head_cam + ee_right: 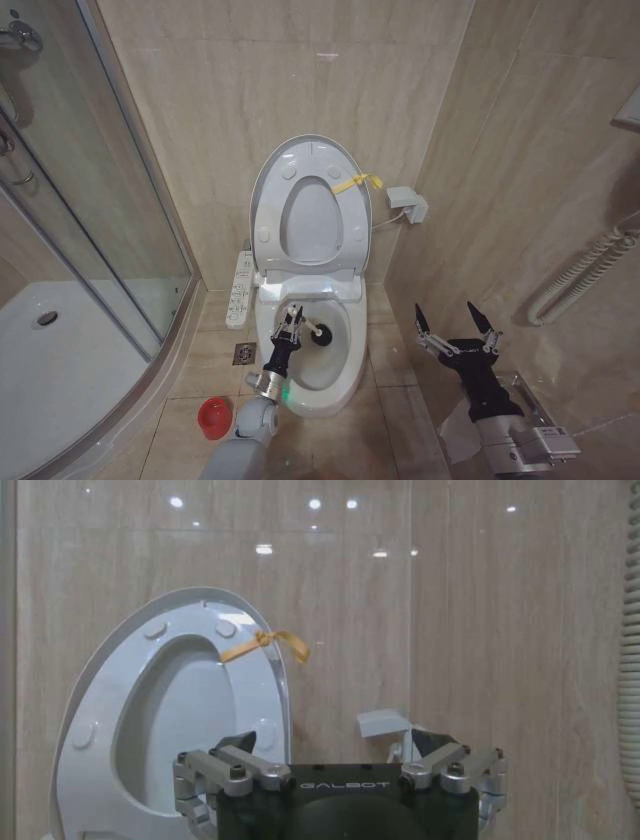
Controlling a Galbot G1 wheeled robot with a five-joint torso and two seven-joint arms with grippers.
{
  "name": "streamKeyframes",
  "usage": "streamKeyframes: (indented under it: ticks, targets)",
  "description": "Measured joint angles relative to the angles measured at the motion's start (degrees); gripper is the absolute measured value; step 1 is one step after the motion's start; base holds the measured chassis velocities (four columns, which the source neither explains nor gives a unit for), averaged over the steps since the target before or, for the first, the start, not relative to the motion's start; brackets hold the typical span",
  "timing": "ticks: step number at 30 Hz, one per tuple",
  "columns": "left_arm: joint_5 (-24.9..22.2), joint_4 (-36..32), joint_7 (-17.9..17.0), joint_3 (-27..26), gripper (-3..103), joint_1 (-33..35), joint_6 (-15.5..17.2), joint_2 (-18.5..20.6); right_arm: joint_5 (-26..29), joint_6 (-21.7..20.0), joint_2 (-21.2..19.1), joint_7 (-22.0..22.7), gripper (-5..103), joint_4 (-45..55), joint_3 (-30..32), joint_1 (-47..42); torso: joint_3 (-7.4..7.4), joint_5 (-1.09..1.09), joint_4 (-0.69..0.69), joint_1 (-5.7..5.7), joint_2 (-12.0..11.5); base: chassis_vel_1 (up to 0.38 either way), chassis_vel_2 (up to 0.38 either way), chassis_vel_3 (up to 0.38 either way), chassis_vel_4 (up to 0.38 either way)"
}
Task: Open the toilet lid, clean the toilet bowl with a toilet brush, close the toilet lid, and flush.
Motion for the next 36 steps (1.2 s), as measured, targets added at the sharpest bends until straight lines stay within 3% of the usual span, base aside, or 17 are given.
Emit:
streamKeyframes:
  ticks: [2, 4, 6, 14, 19, 21, 24, 27, 31, 33, 36]
  targets:
    - [-1.61, -0.74, 0.14, 0.32, 22, 0.06, 0.44, -0.14, 0.0, 0.0, 0.0, 0.0, 100, 0.0, 0.0, 0.0, 0.0, 0.0, -0.01, 0.0, 0.0, 0.0, 0.0, 0.0, 0.0]
    - [-8.23, -3.56, 0.53, 1.59, 22, 0.35, 2.88, -0.19, 0.0, 0.0, 0.0, 0.0, 100, 0.0, 0.0, 0.0, 0.0, 0.01, -0.01, 0.0, 0.0, 0.0, 0.0, 0.0, 0.0]
    - [-9.65, -4.31, 0.39, 1.83, 22, 0.36, 3.66, -0.2, 0.0, 0.0, 0.0, 0.0, 100, 0.0, 0.0, 0.0, -0.01, 0.02, 0.0, 0.0, 0.0, 0.0, 0.0, 0.0, 0.0]
    - [-0.91, 1.3, 0.08, -0.68, 22, -0.26, 0.46, 0.03, 0.0, 0.0, 0.0, 0.0, 100, 0.0, 0.0, 0.0, 0.0, 0.0, -0.01, 0.0, 0.0, 0.0, 0.0, 0.0, 0.0]
    - [0.77, 2.27, 0.54, -1.99, 22, -0.27, -0.66, 1.0, 0.0, 0.0, 0.0, 0.0, 100, 0.0, 0.0, 0.0, 0.0, 0.0, 0.01, 0.0, 0.0, 0.0, 0.0, 0.0, 0.0]
    - [-2.91, 0.04, 0.52, -1.32, 22, 0.01, 0.55, 1.53, 0.0, 0.0, 0.0, 0.0, 100, 0.0, 0.0, 0.0, 0.0, 0.0, 0.01, 0.0, 0.0, 0.0, 0.0, 0.0, 0.0]
    - [-13.54, -5.44, -0.03, 0.73, 22, 0.68, 4.75, 1.95, 0.0, 0.0, 0.0, 0.0, 100, 0.0, 0.0, 0.0, 0.0, 0.0, -0.02, 0.0, 0.0, 0.0, 0.0, 0.0, 0.0]
    - [-16.91, -6.82, -0.31, 1.18, 22, 0.81, 6.26, 1.93, 0.0, 0.0, 0.0, 0.0, 100, 0.0, 0.0, 0.0, -0.01, 0.01, -0.03, 0.0, 0.0, 0.0, 0.0, 0.0, 0.0]
    - [-13.22, -5.18, 0.12, 0.67, 22, 0.68, 5.47, 1.83, 0.0, 0.0, 0.0, 0.0, 100, 0.0, 0.0, 0.0, 0.0, 0.01, -0.01, 0.0, 0.0, 0.0, 0.0, 0.0, 0.0]
    - [-8.55, -2.7, 0.45, -0.24, 22, 0.68, 3.81, 1.81, 0.0, 0.0, 0.0, 0.0, 100, 0.0, 0.0, 0.0, 0.0, 0.01, 0.0, 0.0, 0.0, 0.0, 0.0, 0.0, 0.0]
    - [-6.74, -1.77, 0.83, -0.7, 22, 0.79, 3.0, 1.87, 0.0, 0.0, 0.0, 0.0, 100, 0.0, 0.0, 0.0, 0.0, 0.01, 0.0, 0.0, 0.0, 0.0, 0.0, 0.0, 0.0]
